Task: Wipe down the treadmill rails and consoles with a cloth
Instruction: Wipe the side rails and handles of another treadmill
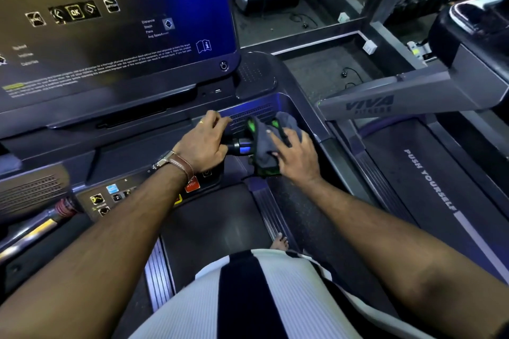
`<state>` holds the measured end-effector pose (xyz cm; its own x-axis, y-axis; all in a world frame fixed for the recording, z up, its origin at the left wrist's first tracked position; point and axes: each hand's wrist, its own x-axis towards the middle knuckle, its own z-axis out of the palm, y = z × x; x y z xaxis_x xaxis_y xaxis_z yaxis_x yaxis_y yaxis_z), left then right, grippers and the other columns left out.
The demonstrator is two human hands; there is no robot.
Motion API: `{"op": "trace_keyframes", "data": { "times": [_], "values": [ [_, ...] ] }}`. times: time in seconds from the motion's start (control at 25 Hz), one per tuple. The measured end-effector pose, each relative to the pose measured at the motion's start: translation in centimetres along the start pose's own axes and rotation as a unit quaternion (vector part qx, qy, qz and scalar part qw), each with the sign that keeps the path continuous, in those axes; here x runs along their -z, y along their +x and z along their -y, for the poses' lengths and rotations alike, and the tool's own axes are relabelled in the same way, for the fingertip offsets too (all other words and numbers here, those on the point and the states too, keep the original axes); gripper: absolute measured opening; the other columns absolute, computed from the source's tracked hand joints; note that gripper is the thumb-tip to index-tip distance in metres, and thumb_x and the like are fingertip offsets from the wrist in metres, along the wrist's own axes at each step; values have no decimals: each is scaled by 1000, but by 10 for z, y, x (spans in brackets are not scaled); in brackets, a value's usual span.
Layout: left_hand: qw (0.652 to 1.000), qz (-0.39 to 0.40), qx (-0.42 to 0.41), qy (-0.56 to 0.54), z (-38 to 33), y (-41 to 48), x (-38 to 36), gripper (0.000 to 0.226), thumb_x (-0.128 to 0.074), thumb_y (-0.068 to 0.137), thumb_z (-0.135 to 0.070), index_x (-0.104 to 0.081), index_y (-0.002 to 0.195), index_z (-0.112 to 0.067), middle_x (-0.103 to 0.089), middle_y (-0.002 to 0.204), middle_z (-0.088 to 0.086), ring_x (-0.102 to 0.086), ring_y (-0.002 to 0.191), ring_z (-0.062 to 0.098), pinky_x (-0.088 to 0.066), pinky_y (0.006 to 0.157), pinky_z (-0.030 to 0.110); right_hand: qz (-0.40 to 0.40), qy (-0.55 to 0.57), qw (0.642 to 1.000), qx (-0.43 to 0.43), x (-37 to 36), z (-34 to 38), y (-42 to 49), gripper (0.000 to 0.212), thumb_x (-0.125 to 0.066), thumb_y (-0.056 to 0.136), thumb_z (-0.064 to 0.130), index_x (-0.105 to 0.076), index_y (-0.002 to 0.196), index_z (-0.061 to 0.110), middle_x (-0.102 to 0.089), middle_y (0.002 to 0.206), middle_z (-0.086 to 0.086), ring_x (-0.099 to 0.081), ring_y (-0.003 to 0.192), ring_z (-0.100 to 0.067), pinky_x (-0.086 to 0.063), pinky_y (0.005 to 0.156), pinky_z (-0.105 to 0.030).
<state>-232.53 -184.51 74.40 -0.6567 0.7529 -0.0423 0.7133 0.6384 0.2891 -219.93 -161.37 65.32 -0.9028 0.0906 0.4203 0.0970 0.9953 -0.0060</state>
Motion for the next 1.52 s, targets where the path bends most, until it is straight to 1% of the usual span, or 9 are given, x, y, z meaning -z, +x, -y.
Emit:
{"op": "trace_keyframes", "data": {
  "times": [0.36,0.52,0.68,0.84,0.96,1.16,1.28,1.4,1.52],
  "values": [
    [1000,5,-25,7,5,2,-2,37,-49,89,-20,-51,125,-11,-45,116,4,-45,107,22,-47,89,40,-30,153,954,-255,12,26,-13,51,-59,79,0,-62,127,18,-49,119,-15,-49,95,-38,-40,84,-40],
    [1000,16,1,-20,5,5,2,43,-47,82,-22,-53,122,-7,-48,115,7,-46,106,24,-43,93,39,6,86,980,-177,18,54,24,39,-56,77,17,-68,113,24,-58,117,-7,-50,98,-41,-46,86,-49],
    [999,14,13,-44,4,4,2,49,-47,76,-28,-48,120,-6,-47,115,9,-47,106,26,-44,93,41,75,59,995,32,14,86,25,55,-56,86,48,-52,136,25,-47,139,-11,-39,122,-47,-34,106,-59],
    [999,12,-11,-31,4,0,1,52,-57,77,-24,-43,124,-6,-45,120,9,-44,111,25,-41,97,39,74,-13,995,67,21,65,31,71,-73,73,45,-50,137,27,-54,125,-10,-51,102,-38,-43,88,-48],
    [999,16,-9,-26,3,3,0,57,-60,77,-24,-42,127,-6,-45,122,10,-44,113,27,-41,98,39,267,3,964,1,39,72,82,64,-81,58,52,-61,115,30,-62,106,-1,-58,92,-31,-48,76,-37],
    [1000,17,-13,-14,3,0,2,61,-60,80,-26,-39,133,-5,-44,124,9,-43,115,26,-43,97,40,563,124,817,13,50,69,144,35,-89,49,22,-65,74,17,-65,69,2,-64,68,-20,-51,56,-25],
    [999,15,-6,-28,4,3,1,59,-58,79,-23,-38,133,-6,-44,124,9,-42,116,25,-43,95,39,490,39,871,18,54,78,134,52,-87,51,38,-60,90,18,-60,84,0,-60,78,-22,-52,67,-31],
    [1000,5,-11,-24,7,3,-2,58,-56,77,-25,-39,130,-8,-44,121,7,-43,115,25,-47,92,44,276,-30,959,52,37,72,81,60,-83,59,46,-59,109,24,-60,103,-3,-57,92,-31,-49,74,-40],
    [1000,4,-15,-15,10,2,-7,55,-56,78,-27,-39,128,-12,-44,120,5,-44,113,24,-50,85,47,202,-21,977,56,30,55,57,53,-77,57,41,-57,104,28,-60,99,-1,-57,82,-30,-50,68,-39]
  ]
}}
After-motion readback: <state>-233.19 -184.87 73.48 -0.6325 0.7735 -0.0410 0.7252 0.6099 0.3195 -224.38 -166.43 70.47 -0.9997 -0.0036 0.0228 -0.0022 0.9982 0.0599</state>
